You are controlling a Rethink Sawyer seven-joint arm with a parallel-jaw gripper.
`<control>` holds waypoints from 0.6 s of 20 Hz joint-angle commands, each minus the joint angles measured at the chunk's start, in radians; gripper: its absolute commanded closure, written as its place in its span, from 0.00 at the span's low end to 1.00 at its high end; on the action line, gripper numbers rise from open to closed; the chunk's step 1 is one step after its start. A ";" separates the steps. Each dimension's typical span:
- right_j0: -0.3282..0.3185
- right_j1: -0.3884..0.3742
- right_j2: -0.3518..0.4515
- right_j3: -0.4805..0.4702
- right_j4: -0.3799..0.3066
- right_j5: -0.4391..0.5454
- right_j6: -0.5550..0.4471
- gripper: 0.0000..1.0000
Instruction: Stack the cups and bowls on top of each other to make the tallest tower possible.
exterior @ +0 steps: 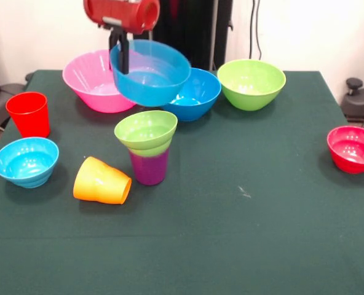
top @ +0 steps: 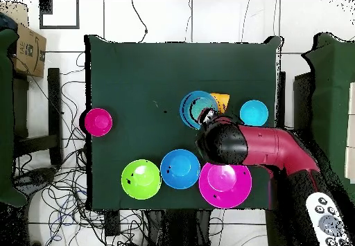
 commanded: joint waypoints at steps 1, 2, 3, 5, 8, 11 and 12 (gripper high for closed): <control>-0.026 0.095 0.073 0.122 -0.171 -0.107 -0.173 1.00; -0.024 0.088 0.073 0.129 -0.176 -0.109 -0.160 1.00; -0.024 0.081 0.079 0.132 -0.175 -0.103 -0.153 1.00; -0.019 0.068 0.089 0.140 -0.168 -0.091 -0.137 1.00; -0.007 0.053 0.097 0.139 -0.154 -0.069 -0.116 1.00; 0.006 0.056 0.091 0.136 -0.157 -0.073 -0.098 1.00; 0.010 0.063 0.086 0.133 -0.163 -0.081 -0.091 1.00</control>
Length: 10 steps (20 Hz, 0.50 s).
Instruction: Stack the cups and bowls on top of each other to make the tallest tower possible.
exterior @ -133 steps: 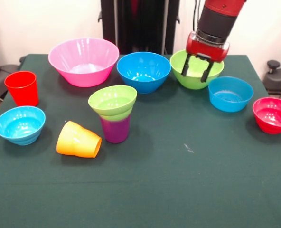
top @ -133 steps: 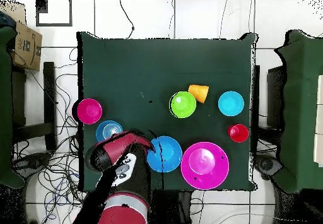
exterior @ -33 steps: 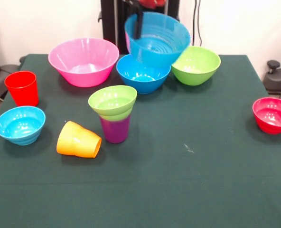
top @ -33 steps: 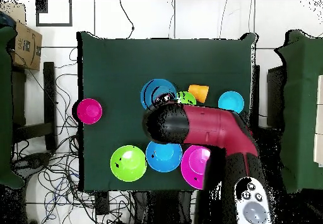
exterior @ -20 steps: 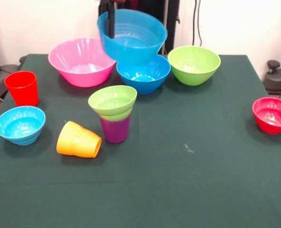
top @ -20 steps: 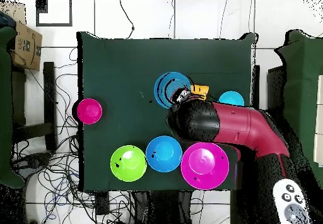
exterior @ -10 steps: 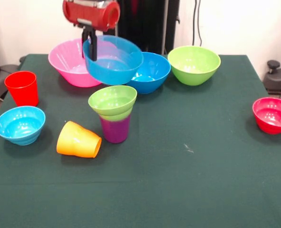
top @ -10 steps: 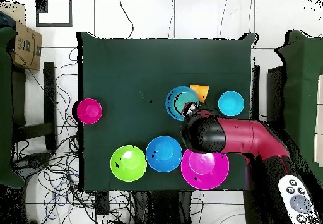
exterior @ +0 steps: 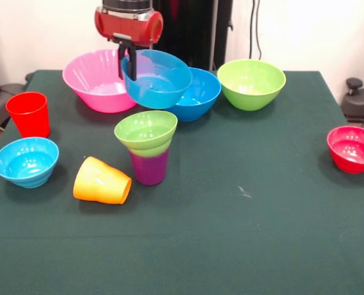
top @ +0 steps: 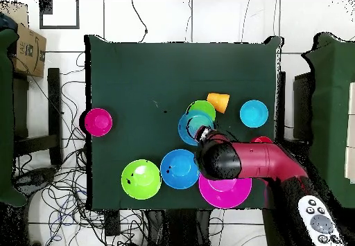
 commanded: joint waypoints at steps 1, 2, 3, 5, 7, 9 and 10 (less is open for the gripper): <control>0.043 0.032 0.070 0.037 -0.068 -0.017 -0.087 1.00; 0.048 0.042 0.062 0.031 -0.077 -0.027 -0.080 1.00; 0.050 0.049 0.058 0.030 -0.083 -0.036 -0.076 1.00; 0.055 0.073 0.047 0.018 -0.098 -0.057 -0.070 1.00; 0.048 0.084 0.047 0.014 -0.105 -0.067 -0.077 1.00; 0.031 0.077 0.059 0.015 -0.099 -0.054 -0.095 1.00; 0.024 0.073 0.065 0.016 -0.096 -0.047 -0.103 1.00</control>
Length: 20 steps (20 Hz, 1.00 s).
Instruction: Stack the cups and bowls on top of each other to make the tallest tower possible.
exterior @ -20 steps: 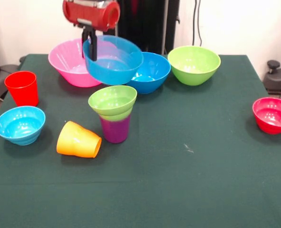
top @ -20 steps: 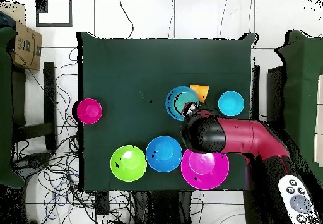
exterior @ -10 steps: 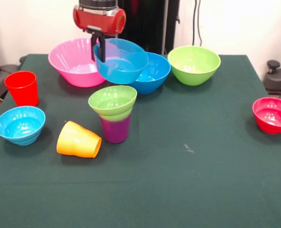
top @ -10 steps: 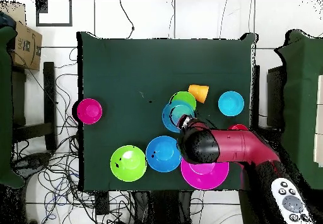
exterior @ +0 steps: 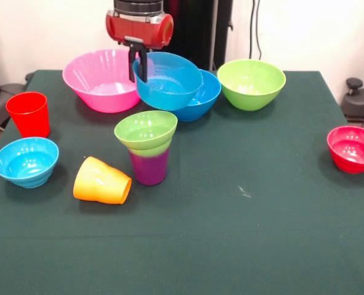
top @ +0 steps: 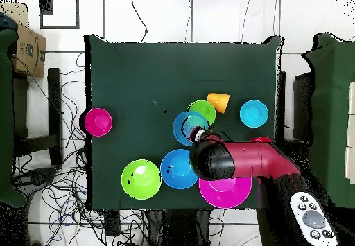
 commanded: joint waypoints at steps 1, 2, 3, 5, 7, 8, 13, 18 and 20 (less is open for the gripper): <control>-0.001 0.059 0.068 0.005 -0.080 -0.020 -0.110 1.00; -0.007 0.056 0.076 0.004 -0.075 -0.011 -0.118 1.00; -0.012 0.053 0.080 0.002 -0.073 -0.005 -0.124 1.00; -0.021 0.055 0.085 -0.005 -0.077 0.002 -0.133 1.00; -0.031 0.063 0.090 -0.011 -0.085 0.000 -0.141 1.00; -0.037 0.076 0.090 -0.019 -0.096 -0.006 -0.146 1.00; -0.043 0.109 0.083 -0.034 -0.129 -0.029 -0.139 1.00; -0.044 0.123 0.083 -0.044 -0.150 -0.034 -0.124 1.00; -0.049 0.131 0.083 -0.049 -0.161 -0.035 -0.124 1.00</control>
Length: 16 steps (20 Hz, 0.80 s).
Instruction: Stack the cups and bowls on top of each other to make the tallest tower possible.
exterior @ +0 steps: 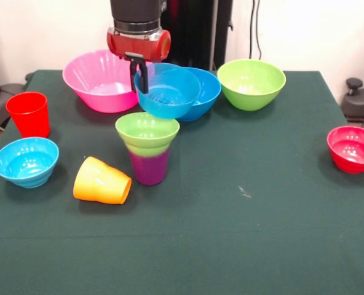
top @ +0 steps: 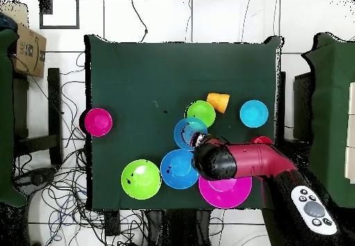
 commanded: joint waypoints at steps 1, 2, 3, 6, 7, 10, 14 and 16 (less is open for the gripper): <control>0.000 0.046 0.052 -0.049 -0.100 -0.035 -0.124 1.00; -0.003 0.047 0.054 -0.050 -0.103 -0.036 -0.125 1.00; -0.005 0.048 0.057 -0.049 -0.104 -0.034 -0.126 1.00; 0.001 0.051 0.053 -0.053 -0.113 -0.037 -0.113 1.00; 0.001 0.054 0.053 -0.057 -0.114 -0.037 -0.112 1.00; -0.001 0.052 0.057 -0.063 -0.112 -0.028 -0.114 1.00; -0.013 0.029 0.080 -0.058 -0.086 0.001 -0.129 1.00; -0.012 0.017 0.084 -0.053 -0.078 0.009 -0.127 1.00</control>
